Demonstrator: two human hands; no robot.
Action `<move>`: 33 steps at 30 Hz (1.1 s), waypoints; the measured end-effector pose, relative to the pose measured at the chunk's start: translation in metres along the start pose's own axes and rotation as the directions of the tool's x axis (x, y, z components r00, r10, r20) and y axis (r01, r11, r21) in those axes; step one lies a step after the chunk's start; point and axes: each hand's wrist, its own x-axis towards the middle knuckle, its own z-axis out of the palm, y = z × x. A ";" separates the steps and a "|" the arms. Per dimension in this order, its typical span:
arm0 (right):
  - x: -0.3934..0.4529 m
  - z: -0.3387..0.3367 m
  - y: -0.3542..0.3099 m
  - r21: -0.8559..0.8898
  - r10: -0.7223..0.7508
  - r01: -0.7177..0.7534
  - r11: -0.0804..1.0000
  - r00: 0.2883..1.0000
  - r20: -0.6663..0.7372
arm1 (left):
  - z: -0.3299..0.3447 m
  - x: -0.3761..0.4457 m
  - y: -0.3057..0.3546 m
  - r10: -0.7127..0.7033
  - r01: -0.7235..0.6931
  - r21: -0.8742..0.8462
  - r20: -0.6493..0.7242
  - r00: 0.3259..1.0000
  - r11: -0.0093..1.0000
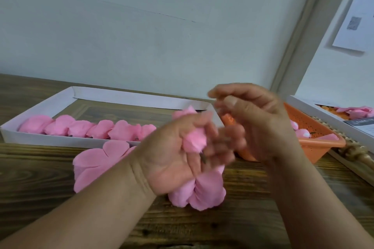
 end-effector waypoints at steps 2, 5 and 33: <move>0.001 0.000 0.002 -0.122 -0.104 0.086 0.989 0.983 -0.150 | 0.007 -0.014 0.004 0.185 -0.172 -0.135 0.093 0.978 0.976; -0.007 0.018 0.009 -0.535 -0.270 0.262 0.804 0.961 0.064 | 0.000 -0.008 0.014 0.258 -0.282 -0.166 -0.154 0.954 0.945; -0.006 0.034 0.032 -0.424 0.138 -0.192 0.885 0.978 -0.154 | -0.007 0.005 0.033 0.448 -0.370 0.285 -0.295 0.844 0.884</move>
